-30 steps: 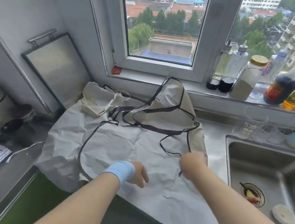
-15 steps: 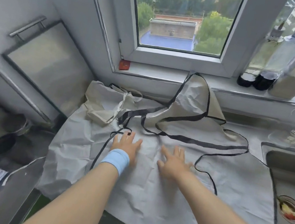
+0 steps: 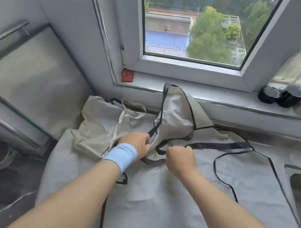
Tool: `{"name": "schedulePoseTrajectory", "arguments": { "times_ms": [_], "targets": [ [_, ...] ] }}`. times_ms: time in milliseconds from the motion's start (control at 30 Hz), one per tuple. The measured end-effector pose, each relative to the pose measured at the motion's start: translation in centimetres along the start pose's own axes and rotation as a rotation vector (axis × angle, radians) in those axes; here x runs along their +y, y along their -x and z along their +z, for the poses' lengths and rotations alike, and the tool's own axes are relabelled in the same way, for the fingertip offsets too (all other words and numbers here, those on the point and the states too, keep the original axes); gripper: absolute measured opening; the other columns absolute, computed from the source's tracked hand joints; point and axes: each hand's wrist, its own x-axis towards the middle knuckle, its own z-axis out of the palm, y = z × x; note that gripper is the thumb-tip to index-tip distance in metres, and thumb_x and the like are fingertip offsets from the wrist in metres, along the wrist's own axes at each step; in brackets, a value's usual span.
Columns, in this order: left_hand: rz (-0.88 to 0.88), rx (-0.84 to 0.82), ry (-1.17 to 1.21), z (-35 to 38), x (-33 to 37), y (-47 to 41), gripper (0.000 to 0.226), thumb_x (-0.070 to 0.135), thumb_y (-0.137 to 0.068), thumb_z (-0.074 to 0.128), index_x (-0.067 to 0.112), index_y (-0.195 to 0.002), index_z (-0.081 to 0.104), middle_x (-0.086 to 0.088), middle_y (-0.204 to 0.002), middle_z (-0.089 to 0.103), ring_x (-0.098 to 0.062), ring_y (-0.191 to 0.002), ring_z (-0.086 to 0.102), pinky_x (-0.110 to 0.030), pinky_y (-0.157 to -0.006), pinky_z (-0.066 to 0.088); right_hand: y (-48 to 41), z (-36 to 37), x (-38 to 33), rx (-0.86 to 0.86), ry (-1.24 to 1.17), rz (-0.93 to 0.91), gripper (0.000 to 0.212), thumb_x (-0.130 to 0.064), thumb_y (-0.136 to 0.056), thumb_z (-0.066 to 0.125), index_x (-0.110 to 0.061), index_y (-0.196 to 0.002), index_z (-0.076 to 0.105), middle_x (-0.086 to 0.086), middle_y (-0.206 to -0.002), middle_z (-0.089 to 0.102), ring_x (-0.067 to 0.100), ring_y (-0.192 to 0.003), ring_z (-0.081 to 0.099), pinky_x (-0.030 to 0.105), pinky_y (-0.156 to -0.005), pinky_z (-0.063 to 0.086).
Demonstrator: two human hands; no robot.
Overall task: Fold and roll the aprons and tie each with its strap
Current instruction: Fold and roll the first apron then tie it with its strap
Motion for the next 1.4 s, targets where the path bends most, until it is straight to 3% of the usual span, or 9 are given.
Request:
{"name": "schedulePoseTrajectory", "arguments": {
  "times_ms": [100,333,400,500,633,833,1033,1233,1400],
  "targets": [
    [0.049,0.298,0.181,-0.2,-0.4,-2.3,0.025,0.032,-0.09,0.056,0.024,-0.113,0.056,0.0,-0.118,0.058,-0.023,-0.113,0.053,-0.037,-0.092,0.047,-2.0,-1.5,-0.2,0.235,-0.077,-0.06,0.028,-0.003,-0.055,0.076,-0.016,-0.066,0.054,0.002,-0.064,0.053,0.028,-0.047,0.054,0.026,-0.043,0.025],
    [-0.113,-0.221,0.35,1.2,-1.8,-4.9,0.053,0.028,-0.094,0.049,0.022,-0.146,0.035,-0.006,-0.142,0.049,-0.031,-0.125,0.05,-0.039,-0.103,0.041,-9.6,-5.4,-2.6,-0.004,0.298,-0.396,0.071,0.005,-0.084,0.056,-0.023,-0.146,0.038,0.004,-0.159,0.027,0.027,-0.072,0.066,0.031,-0.042,0.036],
    [-0.046,-0.332,0.188,0.9,-2.4,-4.7,0.045,0.038,-0.091,0.05,0.02,-0.132,0.049,-0.006,-0.13,0.057,-0.031,-0.111,0.056,-0.041,-0.099,0.043,-11.1,-6.1,-3.7,-0.172,0.447,-0.383,0.073,-0.001,-0.092,0.048,-0.028,-0.154,0.021,0.005,-0.143,0.047,0.026,-0.077,0.066,0.032,-0.045,0.035],
    [-0.04,-0.435,0.123,0.8,-3.7,-4.7,0.045,0.046,-0.082,0.058,0.021,-0.12,0.056,-0.004,-0.116,0.062,-0.029,-0.102,0.058,-0.039,-0.095,0.046,-12.0,-7.2,-4.3,-0.255,0.499,-0.331,0.041,-0.007,-0.094,0.051,-0.018,-0.133,0.053,0.004,-0.114,0.06,0.028,-0.094,0.064,0.035,-0.064,0.043],
    [-0.063,-0.146,0.257,-0.2,-5.7,-5.3,0.012,0.039,-0.083,0.061,0.028,-0.089,0.064,0.002,-0.084,0.064,-0.026,-0.09,0.061,-0.029,-0.08,0.044,-12.7,-7.9,-3.7,-0.008,0.147,-0.15,0.029,0.0,-0.09,0.051,-0.012,-0.114,0.062,0.008,-0.109,0.053,0.032,-0.091,0.062,0.039,-0.069,0.053],
    [-0.257,0.214,0.119,-1.2,-8.6,-5.9,0.025,0.039,-0.093,0.052,0.023,-0.112,0.054,-0.003,-0.107,0.066,-0.029,-0.099,0.062,-0.032,-0.076,0.044,-9.4,-5.9,-3.7,0.394,-0.121,-0.234,0.08,0.015,-0.067,0.058,-0.015,-0.14,0.043,0.015,-0.153,0.022,0.035,-0.107,0.059,0.039,-0.077,0.056],
    [0.035,0.691,-0.045,1.2,-8.9,-4.0,0.029,0.03,-0.077,0.068,0.023,-0.104,0.06,-0.002,-0.103,0.058,-0.027,-0.097,0.055,-0.039,-0.08,0.043,-3.4,0.5,-3.6,0.055,-0.051,-0.462,0.055,-0.019,-0.083,0.053,-0.017,-0.138,0.046,0.009,-0.146,0.044,0.029,-0.124,0.051,0.038,-0.098,0.044],
    [0.277,-0.136,-0.148,7.1,-7.3,-0.6,0.05,0.042,-0.084,0.057,0.03,-0.131,0.047,-0.001,-0.141,0.038,-0.026,-0.131,0.037,-0.04,-0.105,0.036,-2.0,4.0,-2.0,-0.294,0.125,-0.175,0.065,-0.04,-0.099,0.035,-0.022,-0.157,0.009,0.006,-0.163,0.015,0.025,-0.147,0.021,0.045,-0.112,0.025],
    [0.21,-0.115,-0.25,9.2,-7.8,0.3,0.064,0.033,-0.084,0.061,0.029,-0.142,0.036,-0.003,-0.154,0.023,-0.027,-0.14,0.023,-0.038,-0.111,0.024,-2.3,2.2,1.1,-0.415,0.413,0.134,0.055,-0.032,-0.1,0.027,-0.012,-0.152,0.023,0.014,-0.157,0.027,0.031,-0.145,0.023,0.054,-0.11,0.021]
  ]
}}
